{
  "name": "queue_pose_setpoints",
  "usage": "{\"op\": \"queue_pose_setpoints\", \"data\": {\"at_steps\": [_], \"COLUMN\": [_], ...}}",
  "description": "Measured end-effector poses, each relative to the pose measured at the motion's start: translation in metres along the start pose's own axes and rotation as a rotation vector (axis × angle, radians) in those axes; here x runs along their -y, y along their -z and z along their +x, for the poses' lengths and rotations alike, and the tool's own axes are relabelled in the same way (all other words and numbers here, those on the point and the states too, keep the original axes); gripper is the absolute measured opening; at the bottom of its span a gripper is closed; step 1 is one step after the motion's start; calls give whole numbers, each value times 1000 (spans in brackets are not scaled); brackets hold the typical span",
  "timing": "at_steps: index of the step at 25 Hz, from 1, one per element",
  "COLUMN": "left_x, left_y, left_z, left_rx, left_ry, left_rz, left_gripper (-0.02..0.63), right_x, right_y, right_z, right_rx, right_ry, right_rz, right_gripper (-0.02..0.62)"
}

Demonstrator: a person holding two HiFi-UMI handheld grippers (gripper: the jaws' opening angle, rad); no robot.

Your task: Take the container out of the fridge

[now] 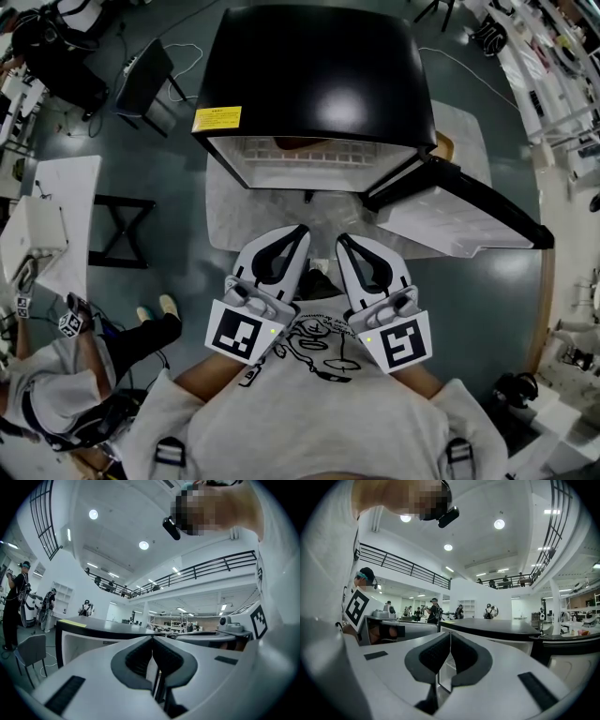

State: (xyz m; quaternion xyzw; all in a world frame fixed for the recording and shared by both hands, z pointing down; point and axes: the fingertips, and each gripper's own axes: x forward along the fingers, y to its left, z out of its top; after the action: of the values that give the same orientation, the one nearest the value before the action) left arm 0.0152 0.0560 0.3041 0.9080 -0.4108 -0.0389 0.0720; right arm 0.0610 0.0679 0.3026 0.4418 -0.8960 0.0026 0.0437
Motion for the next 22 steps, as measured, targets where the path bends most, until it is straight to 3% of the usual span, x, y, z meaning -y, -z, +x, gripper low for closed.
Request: {"op": "queue_pose_setpoints", "data": {"at_steps": [22], "left_x": [-9], "left_y": [-1], "left_z": [86], "left_rx": [4], "left_ry": [-45], "left_rz": [13], "left_gripper": [17], "right_x": [74], "right_y": [2], "right_z": [30], "right_rx": [11], "right_ry": [-66], "right_rz": [7], "right_gripper": [28]}}
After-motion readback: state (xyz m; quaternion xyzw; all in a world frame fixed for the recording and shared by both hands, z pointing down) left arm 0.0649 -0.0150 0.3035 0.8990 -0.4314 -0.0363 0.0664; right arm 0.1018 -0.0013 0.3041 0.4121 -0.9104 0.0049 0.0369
